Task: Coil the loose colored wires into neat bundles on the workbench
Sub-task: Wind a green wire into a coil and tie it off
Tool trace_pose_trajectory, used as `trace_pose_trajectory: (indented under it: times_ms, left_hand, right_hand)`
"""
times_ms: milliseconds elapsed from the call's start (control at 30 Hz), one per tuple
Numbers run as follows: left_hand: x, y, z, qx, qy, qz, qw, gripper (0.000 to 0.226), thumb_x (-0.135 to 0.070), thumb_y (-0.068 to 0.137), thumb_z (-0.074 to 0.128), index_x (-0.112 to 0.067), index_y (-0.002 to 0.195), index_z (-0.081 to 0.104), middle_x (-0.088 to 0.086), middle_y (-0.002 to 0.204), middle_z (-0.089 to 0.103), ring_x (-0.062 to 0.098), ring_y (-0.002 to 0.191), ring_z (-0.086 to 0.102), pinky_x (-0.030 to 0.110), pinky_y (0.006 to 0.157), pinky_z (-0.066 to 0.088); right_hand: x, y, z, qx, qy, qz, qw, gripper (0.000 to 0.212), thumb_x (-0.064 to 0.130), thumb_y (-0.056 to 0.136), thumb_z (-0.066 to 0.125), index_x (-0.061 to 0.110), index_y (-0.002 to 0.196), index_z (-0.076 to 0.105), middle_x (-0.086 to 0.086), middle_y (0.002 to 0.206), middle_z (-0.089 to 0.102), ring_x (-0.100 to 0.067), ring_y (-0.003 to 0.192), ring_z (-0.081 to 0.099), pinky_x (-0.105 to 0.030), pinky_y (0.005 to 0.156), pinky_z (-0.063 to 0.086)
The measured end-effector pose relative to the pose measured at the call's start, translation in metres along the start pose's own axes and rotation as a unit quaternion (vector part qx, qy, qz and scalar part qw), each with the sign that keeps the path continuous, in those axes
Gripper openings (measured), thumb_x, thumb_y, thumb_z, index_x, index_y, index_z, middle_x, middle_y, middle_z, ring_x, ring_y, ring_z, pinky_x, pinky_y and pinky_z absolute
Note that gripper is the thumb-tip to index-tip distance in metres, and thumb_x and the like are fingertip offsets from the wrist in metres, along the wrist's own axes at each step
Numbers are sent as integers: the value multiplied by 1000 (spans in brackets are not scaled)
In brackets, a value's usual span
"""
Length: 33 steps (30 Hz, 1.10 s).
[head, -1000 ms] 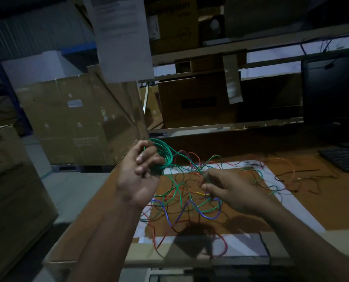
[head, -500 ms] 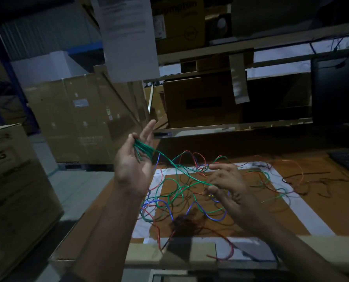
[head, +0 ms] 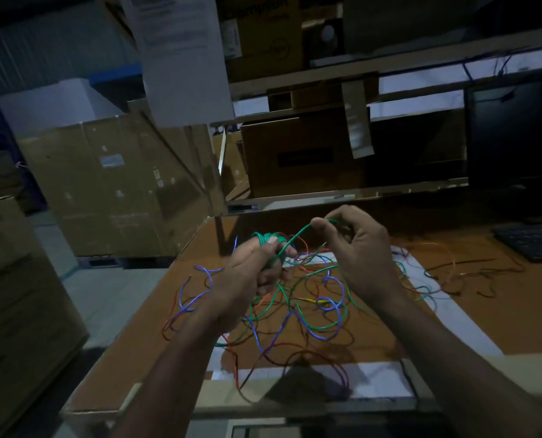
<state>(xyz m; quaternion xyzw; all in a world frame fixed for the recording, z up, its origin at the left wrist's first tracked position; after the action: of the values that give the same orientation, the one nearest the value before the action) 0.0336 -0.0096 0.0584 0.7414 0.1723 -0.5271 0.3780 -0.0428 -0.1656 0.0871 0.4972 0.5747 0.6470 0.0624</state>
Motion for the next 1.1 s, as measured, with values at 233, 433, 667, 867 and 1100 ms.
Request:
trace_pose_trajectory:
  times_ms: [233, 433, 667, 867, 1100]
  left_hand:
    - [-25, -17, 7, 34, -104, 8, 994, 43, -31, 103, 43, 7, 93, 60, 1, 68, 61, 11, 62, 56, 24, 68, 50]
    - [-10, -17, 9, 59, -214, -26, 975, 40, -27, 104, 48, 6, 122, 61, -6, 58, 25, 6, 45, 17, 25, 62, 42]
    - [-9, -8, -9, -2, -358, -13, 934, 21, -20, 105, 48, -10, 96, 64, -10, 53, 30, 1, 37, 28, 20, 56, 43]
    - [-11, 1, -41, -72, -482, 22, 873, 29, -22, 110, 37, -13, 96, 61, -4, 48, 33, 7, 32, 34, 18, 68, 55]
    - [-46, 2, -98, -159, -512, 124, 835, 30, -15, 108, 42, -12, 89, 66, -9, 55, 50, 3, 44, 49, 34, 91, 61]
  right_hand:
    - [-19, -3, 22, 56, -44, 17, 997, 44, 46, 101, 51, 11, 76, 59, -1, 70, 56, -12, 63, 51, -30, 56, 39]
    - [-23, -4, 27, 66, 41, 72, 994, 37, 42, 101, 52, 8, 85, 54, -10, 72, 59, -13, 49, 64, -32, 43, 53]
    - [-30, -16, 44, 164, 25, 76, 983, 26, 47, 95, 61, 21, 89, 58, -5, 73, 57, -6, 61, 48, -28, 54, 41]
    - [-47, -48, 74, 339, 23, 86, 937, 15, 31, 101, 61, 20, 92, 56, 3, 73, 57, -16, 64, 56, -42, 64, 51]
    - [-82, -51, 60, 194, 102, 178, 959, 6, 21, 105, 54, 24, 102, 50, -5, 83, 56, -32, 75, 64, -31, 61, 55]
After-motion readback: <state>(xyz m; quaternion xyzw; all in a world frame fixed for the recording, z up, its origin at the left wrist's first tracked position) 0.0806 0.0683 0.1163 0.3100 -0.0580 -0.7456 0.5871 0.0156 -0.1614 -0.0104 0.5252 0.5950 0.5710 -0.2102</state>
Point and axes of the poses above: each hand's wrist, its own y-axis towards the middle knuckle, its own z-axis out of the palm, x = y × z, the point moved 9 cm from there along y, towards the middle knuckle
